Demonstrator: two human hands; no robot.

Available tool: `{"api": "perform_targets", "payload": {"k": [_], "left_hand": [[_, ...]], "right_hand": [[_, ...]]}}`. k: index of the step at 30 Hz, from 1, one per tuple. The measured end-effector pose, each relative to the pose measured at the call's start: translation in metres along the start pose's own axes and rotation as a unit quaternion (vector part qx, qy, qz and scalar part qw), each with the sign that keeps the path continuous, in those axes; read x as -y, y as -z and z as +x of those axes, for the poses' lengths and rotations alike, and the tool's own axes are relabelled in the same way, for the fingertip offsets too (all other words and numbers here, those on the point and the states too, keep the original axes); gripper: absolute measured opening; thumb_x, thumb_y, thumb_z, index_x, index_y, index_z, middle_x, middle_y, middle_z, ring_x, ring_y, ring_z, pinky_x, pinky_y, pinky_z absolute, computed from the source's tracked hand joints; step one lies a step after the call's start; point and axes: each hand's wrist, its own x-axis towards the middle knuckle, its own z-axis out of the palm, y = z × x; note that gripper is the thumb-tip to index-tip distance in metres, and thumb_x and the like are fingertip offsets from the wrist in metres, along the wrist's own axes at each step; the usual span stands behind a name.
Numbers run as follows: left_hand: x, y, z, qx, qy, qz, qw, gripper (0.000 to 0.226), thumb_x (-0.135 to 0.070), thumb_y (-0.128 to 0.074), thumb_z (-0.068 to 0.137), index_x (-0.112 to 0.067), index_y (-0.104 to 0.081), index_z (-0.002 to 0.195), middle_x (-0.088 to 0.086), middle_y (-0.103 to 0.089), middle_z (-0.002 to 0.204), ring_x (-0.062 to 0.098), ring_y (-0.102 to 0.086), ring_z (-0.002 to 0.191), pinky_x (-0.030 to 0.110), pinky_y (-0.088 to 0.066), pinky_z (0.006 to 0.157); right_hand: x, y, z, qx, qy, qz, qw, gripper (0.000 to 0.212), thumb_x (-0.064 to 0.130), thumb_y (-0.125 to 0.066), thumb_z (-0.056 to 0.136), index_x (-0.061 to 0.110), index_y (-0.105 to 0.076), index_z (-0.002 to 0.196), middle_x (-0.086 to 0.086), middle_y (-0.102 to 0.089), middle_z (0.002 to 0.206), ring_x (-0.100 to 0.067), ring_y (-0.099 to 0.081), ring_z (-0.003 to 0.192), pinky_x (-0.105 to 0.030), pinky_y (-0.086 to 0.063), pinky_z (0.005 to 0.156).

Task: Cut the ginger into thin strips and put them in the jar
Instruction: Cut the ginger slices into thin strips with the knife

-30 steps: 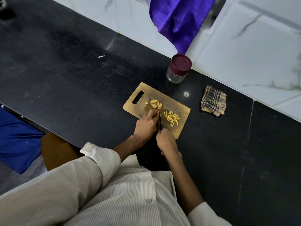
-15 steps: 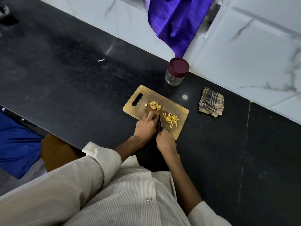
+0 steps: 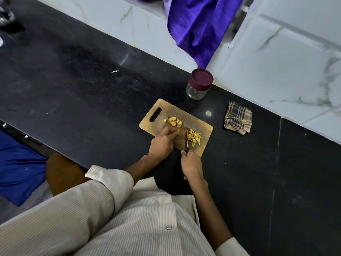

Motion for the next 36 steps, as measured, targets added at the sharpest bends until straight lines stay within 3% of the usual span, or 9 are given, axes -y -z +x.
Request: {"api": "perform_targets", "payload": {"k": [4, 9, 13, 24, 36], "left_hand": [[0.004, -0.002, -0.002, -0.022, 0.002, -0.042, 0.999, 0.037, -0.007, -0.051, 0.093, -0.009, -0.059, 0.129, 0.009, -0.050, 0.127, 0.027, -0.060, 0.101, 0.045, -0.054, 0.081], [0.000, -0.001, -0.002, -0.023, 0.012, -0.028, 0.999, 0.036, -0.009, -0.049, 0.095, -0.011, -0.059, 0.129, 0.008, -0.049, 0.127, 0.027, -0.061, 0.096, 0.042, -0.055, 0.079], [-0.002, 0.000, -0.002, -0.021, 0.013, -0.009, 1.000, 0.037, -0.009, -0.048, 0.095, -0.011, -0.057, 0.131, 0.009, -0.048, 0.127, 0.027, -0.061, 0.092, 0.041, -0.056, 0.075], [-0.007, -0.001, -0.002, -0.006, 0.003, 0.040, 0.999, 0.042, -0.009, -0.050, 0.092, -0.013, -0.053, 0.134, 0.012, -0.046, 0.122, 0.028, -0.059, 0.088, 0.041, -0.057, 0.066], [-0.014, 0.001, 0.000, 0.030, 0.018, 0.089, 0.995, 0.047, -0.017, -0.051, 0.093, -0.012, -0.044, 0.139, 0.011, -0.039, 0.129, 0.028, -0.057, 0.096, 0.037, -0.053, 0.074]], "right_hand": [[0.005, -0.002, -0.002, 0.010, 0.017, -0.012, 1.000, 0.032, 0.034, -0.041, 0.105, 0.007, -0.056, 0.112, -0.008, -0.057, 0.096, -0.032, -0.068, 0.087, -0.051, -0.059, 0.073], [0.009, -0.004, -0.002, 0.015, 0.042, -0.022, 0.999, 0.033, 0.033, -0.041, 0.104, 0.006, -0.057, 0.114, -0.011, -0.059, 0.105, -0.034, -0.067, 0.091, -0.052, -0.058, 0.079], [0.008, -0.003, 0.002, 0.018, 0.049, -0.022, 0.998, 0.033, 0.034, -0.040, 0.105, 0.007, -0.057, 0.112, -0.007, -0.055, 0.097, -0.034, -0.067, 0.088, -0.053, -0.058, 0.076], [0.005, -0.008, 0.010, 0.032, 0.047, -0.025, 0.998, 0.031, 0.027, -0.040, 0.104, 0.006, -0.057, 0.118, -0.013, -0.060, 0.109, -0.034, -0.067, 0.093, -0.053, -0.058, 0.079], [0.005, -0.015, 0.015, 0.036, 0.025, -0.032, 0.999, 0.033, 0.027, -0.039, 0.104, 0.005, -0.054, 0.123, -0.015, -0.056, 0.119, -0.036, -0.065, 0.096, -0.053, -0.057, 0.082]]}}
